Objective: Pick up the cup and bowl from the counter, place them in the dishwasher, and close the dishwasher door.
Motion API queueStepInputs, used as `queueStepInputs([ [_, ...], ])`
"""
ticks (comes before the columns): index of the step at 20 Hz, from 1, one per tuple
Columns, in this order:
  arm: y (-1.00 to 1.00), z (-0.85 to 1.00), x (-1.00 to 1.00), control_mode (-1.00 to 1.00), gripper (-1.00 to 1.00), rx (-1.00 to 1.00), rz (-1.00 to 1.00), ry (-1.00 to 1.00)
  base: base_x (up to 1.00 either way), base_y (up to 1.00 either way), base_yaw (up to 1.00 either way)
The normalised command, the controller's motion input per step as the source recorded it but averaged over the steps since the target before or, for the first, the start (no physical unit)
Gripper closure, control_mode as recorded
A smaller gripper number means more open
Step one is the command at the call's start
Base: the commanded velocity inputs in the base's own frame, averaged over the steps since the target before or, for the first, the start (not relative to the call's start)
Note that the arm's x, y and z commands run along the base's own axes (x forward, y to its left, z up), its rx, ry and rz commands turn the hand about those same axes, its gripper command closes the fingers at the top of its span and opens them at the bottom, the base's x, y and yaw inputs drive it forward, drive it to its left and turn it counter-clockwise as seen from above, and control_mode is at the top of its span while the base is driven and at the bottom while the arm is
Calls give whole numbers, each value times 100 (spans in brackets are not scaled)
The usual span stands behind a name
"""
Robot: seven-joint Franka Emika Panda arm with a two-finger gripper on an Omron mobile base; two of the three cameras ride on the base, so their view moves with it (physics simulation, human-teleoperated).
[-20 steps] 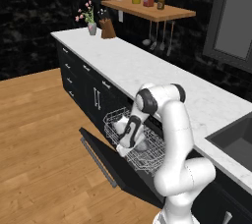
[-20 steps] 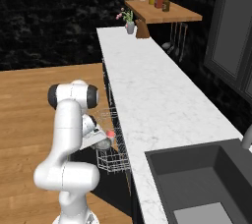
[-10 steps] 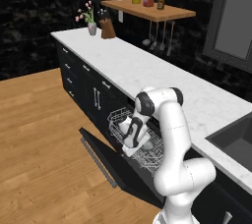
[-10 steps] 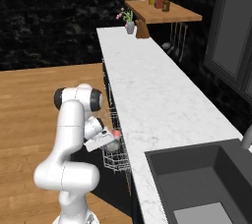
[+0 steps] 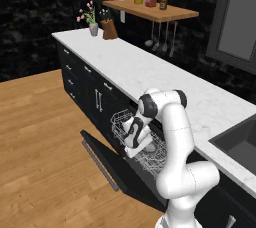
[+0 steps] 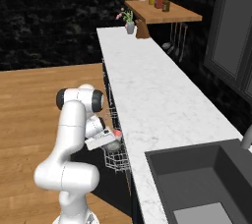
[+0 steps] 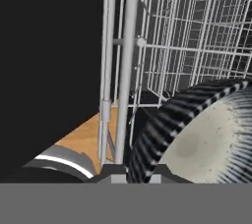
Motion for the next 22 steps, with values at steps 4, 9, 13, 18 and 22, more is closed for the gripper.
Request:
queueStepInputs([
  [4, 23, -28, -39, -100, -100, 4, 5, 0, 0, 0, 0],
  [9, 35, 18, -41, -100, -100, -2, 3, -16, 0, 0, 0],
  [13, 56, 3, -38, -100, -100, -14, 2, -22, 0, 0, 0],
  [18, 52, -67, -3, -100, -100, -18, 5, -8, 0, 0, 0],
  [22, -10, -70, 48, -100, -100, -20, 9, 0, 0, 0, 0],
])
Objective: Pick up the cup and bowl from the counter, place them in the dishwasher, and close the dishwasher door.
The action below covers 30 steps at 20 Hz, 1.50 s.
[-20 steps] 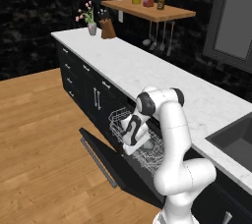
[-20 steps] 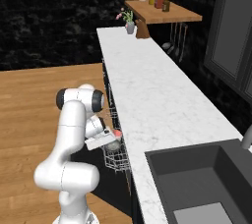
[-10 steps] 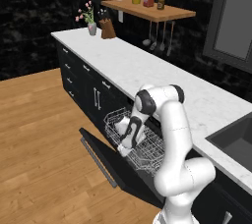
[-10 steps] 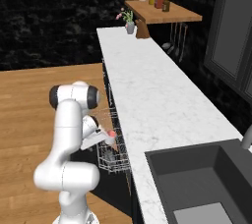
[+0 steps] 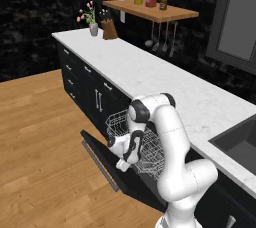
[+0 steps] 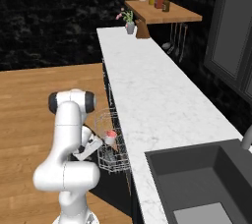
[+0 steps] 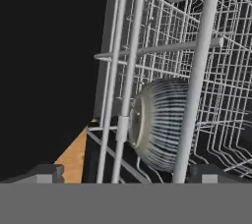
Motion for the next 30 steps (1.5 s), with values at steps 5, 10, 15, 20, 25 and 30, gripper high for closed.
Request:
queueStepInputs([
  [5, -62, -31, 66, -100, -100, -21, 0, 9, 0, 0, 0],
  [10, -75, 2, 60, -100, -100, -14, 0, 10, 0, 0, 0],
  [15, 32, 63, -21, -100, -100, -3, 1, 3, 0, 0, 0],
  [20, 100, 94, -50, -100, -100, -1, 1, 4, 0, 0, 0],
  [25, 100, 85, -37, -100, -100, 0, 0, 11, 0, 0, 0],
  [30, 100, -11, -66, -100, -100, -17, -2, 6, 0, 0, 0],
])
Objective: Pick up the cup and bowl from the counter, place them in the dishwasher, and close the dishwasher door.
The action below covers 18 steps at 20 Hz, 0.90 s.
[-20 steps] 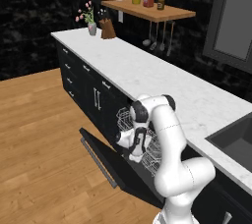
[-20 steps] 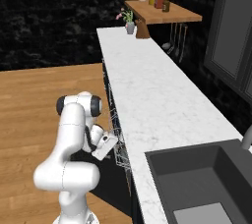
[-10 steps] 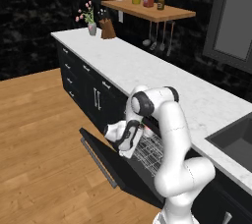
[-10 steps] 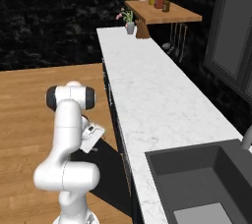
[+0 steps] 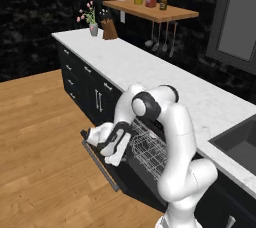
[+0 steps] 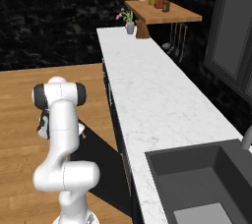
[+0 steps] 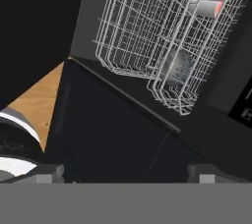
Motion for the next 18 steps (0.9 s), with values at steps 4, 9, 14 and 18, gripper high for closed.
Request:
queueStepInputs([
  [4, 100, -22, -100, -100, -100, -37, 0, 1, 0, 0, 0],
  [9, 100, -48, -65, -100, -100, -39, -7, 1, 0, 0, 0],
  [14, 90, -100, 29, -100, -100, -46, -22, 0, 0, 0, 0],
  [18, 45, -100, 28, -100, -100, -43, -13, 0, 0, 0, 0],
])
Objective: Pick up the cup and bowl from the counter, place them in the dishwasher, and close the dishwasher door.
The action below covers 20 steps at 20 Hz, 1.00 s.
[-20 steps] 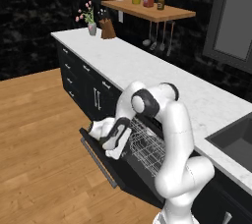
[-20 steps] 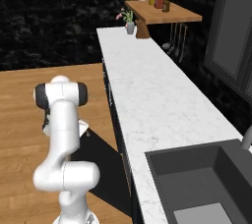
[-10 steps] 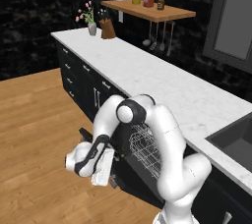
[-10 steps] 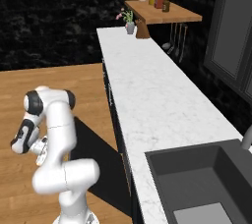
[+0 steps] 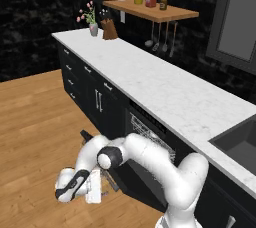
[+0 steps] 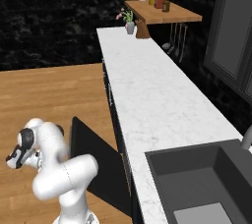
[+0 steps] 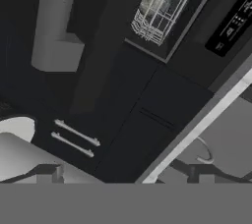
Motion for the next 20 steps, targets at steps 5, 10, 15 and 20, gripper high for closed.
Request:
queueStepInputs([
  [5, -41, -85, 3, -100, -100, -25, 4, 4, 0, 0, 0],
  [10, -80, -54, 35, -100, -100, -5, 21, 8, 0, 0, 0],
  [15, -84, -74, 78, -100, -100, -2, 12, 19, 0, 0, 0],
  [20, -96, -43, 100, -100, -100, 0, 3, 17, 0, 0, 0],
])
